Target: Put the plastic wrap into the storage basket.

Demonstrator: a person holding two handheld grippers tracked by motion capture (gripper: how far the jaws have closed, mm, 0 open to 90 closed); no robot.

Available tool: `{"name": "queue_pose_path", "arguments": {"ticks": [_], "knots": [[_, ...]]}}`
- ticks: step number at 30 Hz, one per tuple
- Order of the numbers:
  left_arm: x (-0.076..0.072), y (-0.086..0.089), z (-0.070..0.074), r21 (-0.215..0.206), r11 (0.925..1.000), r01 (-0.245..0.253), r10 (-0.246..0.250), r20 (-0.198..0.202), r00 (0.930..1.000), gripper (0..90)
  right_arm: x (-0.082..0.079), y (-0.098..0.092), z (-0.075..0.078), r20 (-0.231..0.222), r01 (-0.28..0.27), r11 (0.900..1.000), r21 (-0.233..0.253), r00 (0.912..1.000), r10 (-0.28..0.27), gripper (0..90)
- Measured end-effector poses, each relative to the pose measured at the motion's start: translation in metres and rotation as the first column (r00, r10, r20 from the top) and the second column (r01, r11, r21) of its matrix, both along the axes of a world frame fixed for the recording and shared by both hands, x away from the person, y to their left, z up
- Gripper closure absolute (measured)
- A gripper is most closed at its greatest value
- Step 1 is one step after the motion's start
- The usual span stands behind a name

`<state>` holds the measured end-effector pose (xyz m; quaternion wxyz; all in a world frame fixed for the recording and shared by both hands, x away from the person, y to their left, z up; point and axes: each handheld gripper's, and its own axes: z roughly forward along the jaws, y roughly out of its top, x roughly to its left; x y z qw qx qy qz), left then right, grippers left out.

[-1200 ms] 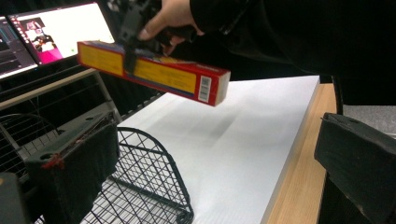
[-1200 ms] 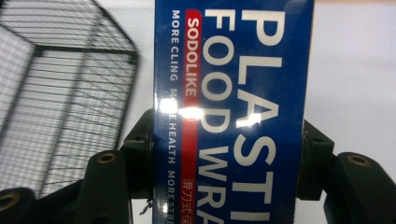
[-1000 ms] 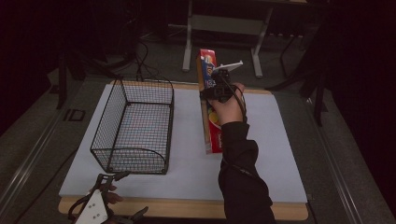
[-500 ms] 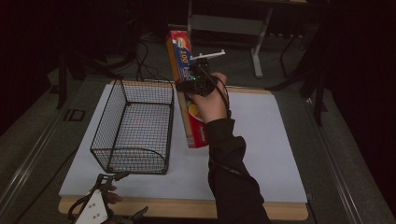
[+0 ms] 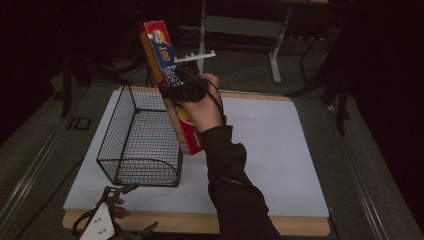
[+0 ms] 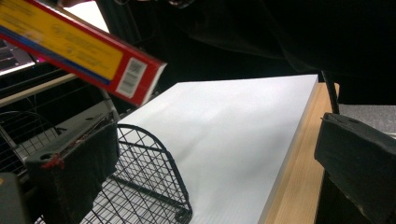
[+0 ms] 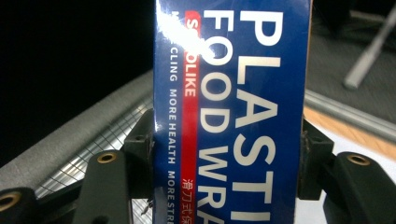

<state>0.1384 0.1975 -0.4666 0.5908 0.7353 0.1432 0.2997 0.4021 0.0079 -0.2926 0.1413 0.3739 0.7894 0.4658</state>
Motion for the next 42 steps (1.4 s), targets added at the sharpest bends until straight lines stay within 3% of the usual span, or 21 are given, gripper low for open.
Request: {"name": "queue_pose_path", "arguments": {"ticks": [7, 11, 22, 25, 27, 33, 42], "knots": [[-0.001, 0.000, 0.001, -0.002, 1.0000, 0.002, -0.002, 0.002, 1.0000, 0.6, -0.003, 0.029, -0.003, 0.044, 0.011, 1.000, 0.006, 0.9990, -0.011, 39.6], [0.000, 0.000, 0.000, -0.002, 1.0000, 0.001, -0.001, 0.000, 1.0000, 0.6, -0.002, 0.043, -0.008, 0.041, 0.012, 0.999, 0.033, 0.9991, -0.014, 39.7], [-0.001, 0.001, 0.000, 0.002, 1.0000, 0.000, 0.000, 0.003, 1.0000, 0.6, 0.000, 0.071, -0.034, 0.039, 0.037, 0.999, 0.035, 0.9985, -0.039, 39.7], [0.000, 0.002, 0.000, 0.002, 1.0000, 0.000, 0.000, -0.002, 1.0000, 0.6, 0.001, 0.076, -0.043, 0.040, 0.051, 0.998, 0.024, 0.9979, -0.052, 39.7], [0.000, 0.002, 0.000, 0.001, 1.0000, -0.001, 0.001, -0.001, 1.0000, 0.6, 0.004, 0.081, -0.053, 0.012, 0.060, 0.998, 0.009, 0.9981, -0.060, 39.7], [0.000, 0.002, 0.000, -0.002, 1.0000, 0.000, 0.000, -0.003, 1.0000, 0.6, 0.009, 0.085, -0.073, -0.011, 0.063, 0.998, -0.010, 0.9979, -0.063, 39.6], [0.000, 0.002, -0.001, 0.003, 1.0000, 0.003, -0.003, -0.009, 1.0000, 0.6, 0.018, 0.093, -0.103, -0.046, 0.082, 0.990, -0.117, 0.9951, -0.088, 39.6]]}}
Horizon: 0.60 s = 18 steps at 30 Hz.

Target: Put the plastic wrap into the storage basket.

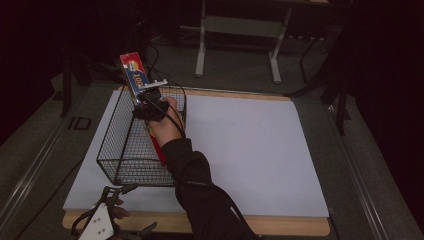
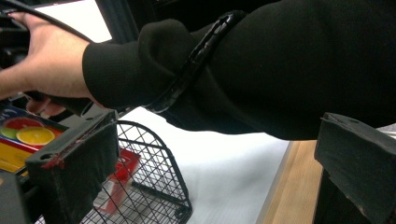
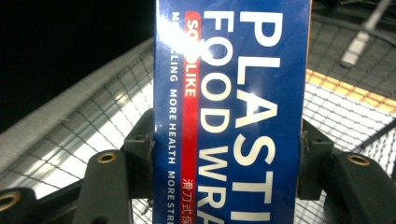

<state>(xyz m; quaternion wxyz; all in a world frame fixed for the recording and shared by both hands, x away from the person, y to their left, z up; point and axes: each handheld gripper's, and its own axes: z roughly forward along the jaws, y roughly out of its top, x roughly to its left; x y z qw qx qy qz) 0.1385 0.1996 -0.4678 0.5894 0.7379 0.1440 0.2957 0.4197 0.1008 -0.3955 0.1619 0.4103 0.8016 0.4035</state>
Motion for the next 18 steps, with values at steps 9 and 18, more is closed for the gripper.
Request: {"name": "queue_pose_path", "arguments": {"ticks": [9, 18], "knots": [[-0.001, 0.000, 0.000, -0.002, 1.0000, -0.002, 0.002, -0.001, 1.0000, 0.6, 0.008, 0.001, -0.018, -0.067, -0.005, 0.999, -0.037, 0.9978, 0.003, 39.5], [-0.001, 0.002, 0.001, -0.015, 0.9999, -0.008, 0.008, -0.004, 1.0000, 0.6, 0.017, 0.009, -0.037, -0.148, 0.000, 0.995, -0.099, 0.9889, -0.015, 39.3]]}}
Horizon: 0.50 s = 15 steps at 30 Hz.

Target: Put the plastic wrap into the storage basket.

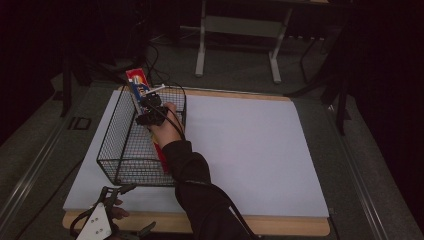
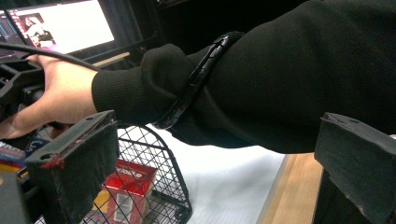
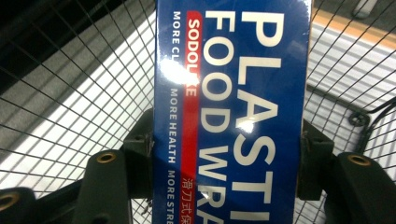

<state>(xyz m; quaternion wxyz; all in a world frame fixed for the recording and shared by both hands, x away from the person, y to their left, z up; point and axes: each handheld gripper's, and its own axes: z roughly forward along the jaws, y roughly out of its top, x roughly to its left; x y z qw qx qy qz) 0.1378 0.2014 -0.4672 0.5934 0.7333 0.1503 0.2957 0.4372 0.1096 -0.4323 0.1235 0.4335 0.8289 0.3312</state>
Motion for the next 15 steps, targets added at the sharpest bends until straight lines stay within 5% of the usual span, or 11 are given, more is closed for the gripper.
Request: {"name": "queue_pose_path", "arguments": {"ticks": [7, 15], "knots": [[-0.0003, -0.0009, -0.0003, 0.008, 1.0000, 0.004, -0.004, 0.001, 1.0000, 0.6, -0.0011, 0.0070, -0.0021, 0.011, -0.003, 0.998, -0.055, 0.9999, 0.004, 39.3], [-0.0001, -0.0016, -0.0007, 0.010, 0.9999, 0.004, -0.004, -0.001, 1.0000, 0.6, -0.0017, 0.0062, -0.0032, 0.015, -0.008, 0.999, -0.046, 0.9999, 0.009, 38.6]]}}
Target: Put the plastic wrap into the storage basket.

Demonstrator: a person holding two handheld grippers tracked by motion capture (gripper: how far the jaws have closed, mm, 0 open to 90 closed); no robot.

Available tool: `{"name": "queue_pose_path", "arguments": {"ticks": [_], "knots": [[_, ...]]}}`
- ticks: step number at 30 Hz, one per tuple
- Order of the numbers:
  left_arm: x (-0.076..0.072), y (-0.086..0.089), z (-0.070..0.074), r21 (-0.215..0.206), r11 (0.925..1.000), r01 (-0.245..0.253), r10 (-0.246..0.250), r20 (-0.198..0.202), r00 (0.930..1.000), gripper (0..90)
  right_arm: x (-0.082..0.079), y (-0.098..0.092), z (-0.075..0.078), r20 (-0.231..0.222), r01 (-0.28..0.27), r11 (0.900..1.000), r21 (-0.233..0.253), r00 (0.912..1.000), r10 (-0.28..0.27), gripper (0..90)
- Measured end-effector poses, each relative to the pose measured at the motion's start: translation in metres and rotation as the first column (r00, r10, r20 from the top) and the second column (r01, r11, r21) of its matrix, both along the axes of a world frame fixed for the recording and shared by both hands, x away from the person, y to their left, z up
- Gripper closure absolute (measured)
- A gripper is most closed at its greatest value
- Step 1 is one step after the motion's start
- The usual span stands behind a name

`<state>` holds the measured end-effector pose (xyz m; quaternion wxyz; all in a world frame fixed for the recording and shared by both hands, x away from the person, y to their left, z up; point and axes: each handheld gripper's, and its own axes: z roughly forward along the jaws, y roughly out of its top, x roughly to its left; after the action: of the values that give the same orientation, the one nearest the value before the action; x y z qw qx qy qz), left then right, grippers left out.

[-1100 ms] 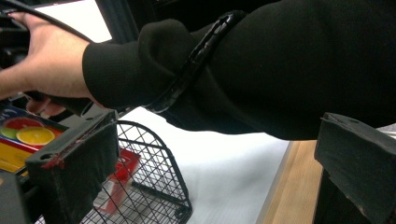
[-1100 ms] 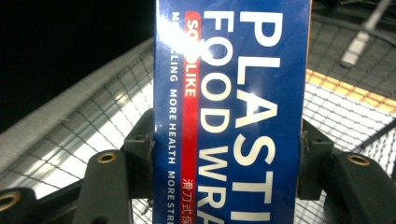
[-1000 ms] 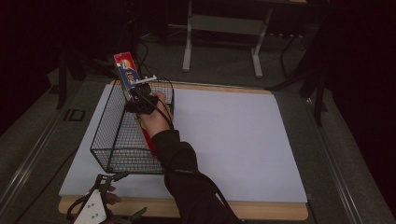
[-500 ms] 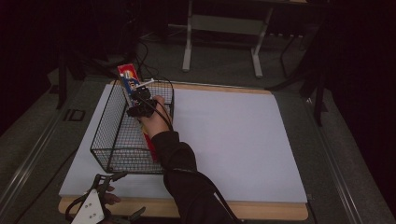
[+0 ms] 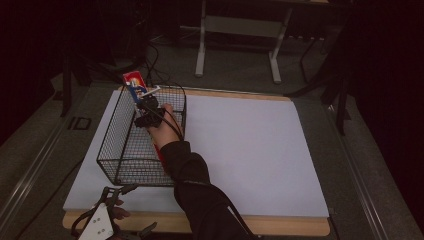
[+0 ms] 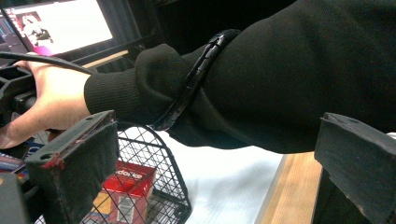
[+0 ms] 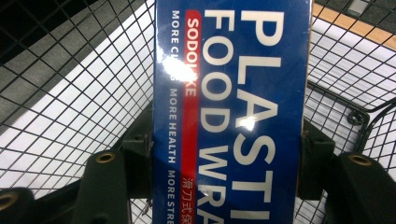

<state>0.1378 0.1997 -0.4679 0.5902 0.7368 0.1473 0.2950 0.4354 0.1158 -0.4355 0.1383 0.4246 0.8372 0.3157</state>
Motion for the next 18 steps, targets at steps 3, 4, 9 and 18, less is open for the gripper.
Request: {"name": "queue_pose_path", "arguments": {"ticks": [3, 4, 9, 18], "knots": [[0.000, 0.000, 0.000, 0.000, 1.0000, 0.000, 0.000, -0.001, 1.0000, 0.6, 0.000, -0.001, 0.000, -0.001, 0.000, 1.000, 0.005, 1.0000, 0.000, 37.7], [0.000, 0.000, 0.000, -0.001, 1.0000, 0.000, 0.000, 0.000, 1.0000, 0.6, 0.000, -0.001, 0.000, 0.000, -0.002, 1.000, 0.007, 1.0000, 0.002, 37.4], [0.000, 0.000, 0.000, 0.002, 1.0000, 0.000, 0.000, -0.001, 1.0000, 0.6, 0.001, -0.003, 0.000, -0.010, -0.032, 0.999, 0.008, 0.9995, 0.032, 27.8], [0.000, -0.001, -0.001, 0.005, 1.0000, 0.000, 0.000, -0.003, 1.0000, 0.5, -0.003, -0.021, 0.015, 0.021, -0.100, 0.992, 0.078, 0.9949, 0.098, 11.9]]}}
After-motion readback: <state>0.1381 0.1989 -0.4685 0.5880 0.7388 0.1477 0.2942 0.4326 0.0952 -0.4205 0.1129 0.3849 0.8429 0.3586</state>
